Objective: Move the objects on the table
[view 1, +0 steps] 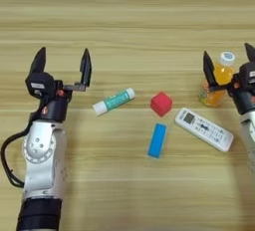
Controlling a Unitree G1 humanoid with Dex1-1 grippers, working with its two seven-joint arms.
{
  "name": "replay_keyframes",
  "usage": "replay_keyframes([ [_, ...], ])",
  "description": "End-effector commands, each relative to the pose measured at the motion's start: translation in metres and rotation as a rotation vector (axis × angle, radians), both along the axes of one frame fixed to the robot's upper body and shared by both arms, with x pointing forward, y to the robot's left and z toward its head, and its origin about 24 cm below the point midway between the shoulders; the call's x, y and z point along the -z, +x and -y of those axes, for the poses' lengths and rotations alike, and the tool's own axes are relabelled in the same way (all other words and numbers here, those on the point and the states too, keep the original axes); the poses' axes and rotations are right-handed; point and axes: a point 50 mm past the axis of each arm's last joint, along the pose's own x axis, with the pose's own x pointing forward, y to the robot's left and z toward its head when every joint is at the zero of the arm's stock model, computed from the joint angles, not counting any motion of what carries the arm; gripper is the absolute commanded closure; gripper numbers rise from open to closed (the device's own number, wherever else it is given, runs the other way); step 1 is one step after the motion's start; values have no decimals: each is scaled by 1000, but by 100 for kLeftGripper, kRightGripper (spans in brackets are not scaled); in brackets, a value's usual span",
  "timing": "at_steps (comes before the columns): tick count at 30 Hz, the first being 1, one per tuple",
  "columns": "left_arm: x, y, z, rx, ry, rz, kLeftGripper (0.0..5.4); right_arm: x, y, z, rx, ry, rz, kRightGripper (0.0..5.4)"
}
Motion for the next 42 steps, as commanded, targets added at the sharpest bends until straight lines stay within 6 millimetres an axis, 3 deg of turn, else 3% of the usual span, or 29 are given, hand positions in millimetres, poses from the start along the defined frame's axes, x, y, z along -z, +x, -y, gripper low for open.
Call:
replay_keyframes([
  [1,-2,3,-2,1,16,13,0,6,11,-4,-13,34,-94,3],
  [8,-5,2,-3,-6,1,35,0,24,24,-3,11,53,-264,64],
  [19,6,7,-7,-26,-18,-40,0,20,24,-5,-6,31,-245,178],
  [35,13,9,2,-8,53,-145,0,-7,25,-9,-24,7,-129,180],
  [42,19,22,3,16,67,-202,0,-34,32,-14,-87,14,-41,180],
])
